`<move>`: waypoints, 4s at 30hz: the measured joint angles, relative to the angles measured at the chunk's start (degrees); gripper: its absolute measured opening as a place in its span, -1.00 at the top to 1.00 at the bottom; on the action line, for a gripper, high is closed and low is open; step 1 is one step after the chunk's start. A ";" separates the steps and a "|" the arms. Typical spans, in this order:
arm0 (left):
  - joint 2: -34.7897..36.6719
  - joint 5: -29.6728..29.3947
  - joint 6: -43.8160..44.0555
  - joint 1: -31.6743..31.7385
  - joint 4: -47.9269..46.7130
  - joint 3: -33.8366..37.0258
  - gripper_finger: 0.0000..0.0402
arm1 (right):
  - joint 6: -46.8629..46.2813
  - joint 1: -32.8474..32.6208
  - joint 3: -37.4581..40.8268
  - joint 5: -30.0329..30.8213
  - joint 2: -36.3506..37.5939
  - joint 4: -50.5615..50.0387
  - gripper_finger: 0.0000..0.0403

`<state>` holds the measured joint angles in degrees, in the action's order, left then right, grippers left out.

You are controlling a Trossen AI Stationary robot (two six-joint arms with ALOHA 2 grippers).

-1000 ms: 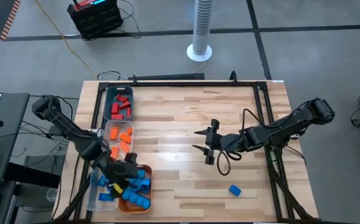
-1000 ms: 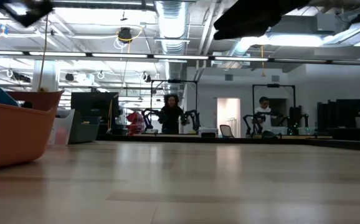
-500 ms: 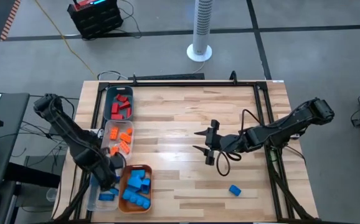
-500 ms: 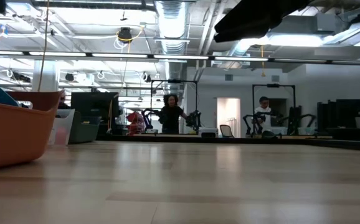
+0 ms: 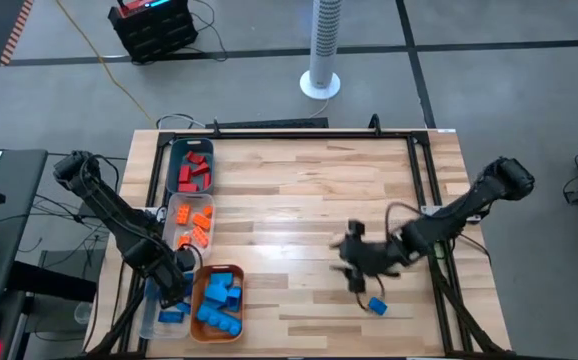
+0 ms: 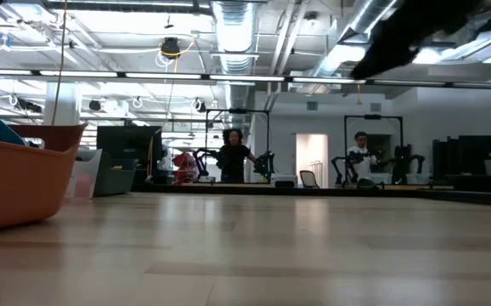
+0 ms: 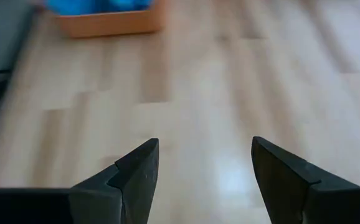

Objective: Sort blocks
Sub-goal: Put the blue game piece into the bottom transparent bin

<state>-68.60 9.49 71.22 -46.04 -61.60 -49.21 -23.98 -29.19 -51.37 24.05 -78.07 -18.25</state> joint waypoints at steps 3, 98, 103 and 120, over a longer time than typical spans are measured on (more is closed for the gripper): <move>0.02 0.98 -0.04 0.04 1.05 -0.76 -0.17 | -3.83 -6.27 -0.08 0.11 -0.19 0.05 -0.27; -0.89 -41.30 -93.57 8.38 34.29 -10.40 -0.15 | 15.36 10.95 -10.89 -19.90 -19.75 38.74 0.39; -4.64 -45.17 -103.23 9.34 38.33 -10.40 -0.15 | 14.02 14.38 -10.89 -24.14 -19.78 42.11 0.39; -12.22 -53.78 -123.94 12.15 53.62 -10.40 -0.15 | 9.07 15.36 -10.89 -25.67 -19.80 43.28 0.39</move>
<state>-80.81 -44.29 -52.72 -33.89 -7.98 -59.61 -14.91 -13.82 -62.26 -1.61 -97.86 25.03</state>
